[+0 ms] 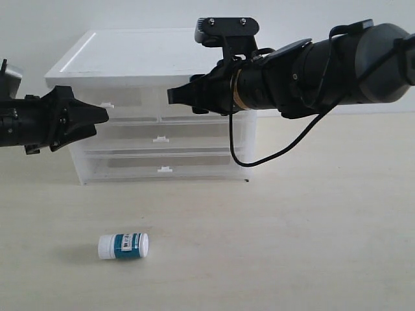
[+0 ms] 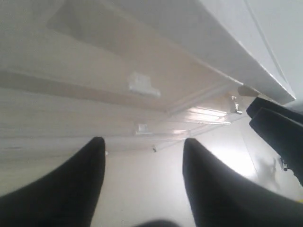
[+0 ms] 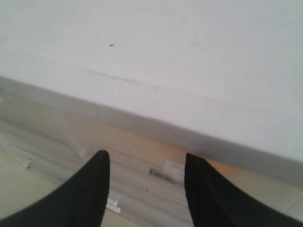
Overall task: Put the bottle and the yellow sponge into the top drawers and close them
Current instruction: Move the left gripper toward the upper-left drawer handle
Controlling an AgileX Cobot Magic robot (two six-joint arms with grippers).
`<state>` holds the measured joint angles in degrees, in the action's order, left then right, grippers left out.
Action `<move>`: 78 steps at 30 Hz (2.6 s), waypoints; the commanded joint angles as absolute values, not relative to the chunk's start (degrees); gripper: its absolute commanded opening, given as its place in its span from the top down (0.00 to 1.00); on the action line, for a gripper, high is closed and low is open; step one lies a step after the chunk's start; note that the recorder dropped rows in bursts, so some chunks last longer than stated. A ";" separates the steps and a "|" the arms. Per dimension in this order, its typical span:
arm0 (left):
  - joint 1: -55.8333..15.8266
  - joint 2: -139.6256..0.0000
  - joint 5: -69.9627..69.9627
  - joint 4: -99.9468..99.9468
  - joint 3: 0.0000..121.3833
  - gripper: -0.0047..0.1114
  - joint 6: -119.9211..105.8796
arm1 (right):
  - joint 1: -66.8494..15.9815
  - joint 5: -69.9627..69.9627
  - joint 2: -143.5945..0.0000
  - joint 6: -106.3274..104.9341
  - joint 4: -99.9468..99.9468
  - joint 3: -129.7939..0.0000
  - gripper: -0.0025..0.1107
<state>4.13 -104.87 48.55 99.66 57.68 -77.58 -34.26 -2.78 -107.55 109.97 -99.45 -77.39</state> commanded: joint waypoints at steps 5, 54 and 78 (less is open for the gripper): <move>5.59 -105.01 48.02 99.95 60.72 0.55 -76.51 | -33.61 -6.09 -107.51 108.39 -99.95 -78.44 0.57; 5.47 -113.47 54.17 99.95 69.35 0.84 -72.36 | -33.61 -6.90 -107.51 107.17 -99.95 -78.44 0.57; 5.47 -113.47 55.47 99.95 69.99 0.93 -72.82 | -33.61 -7.11 -107.51 107.12 -99.95 -78.44 0.57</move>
<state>5.41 -113.84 55.70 96.67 68.97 -72.11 -34.26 -2.99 -107.55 107.97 -99.55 -77.39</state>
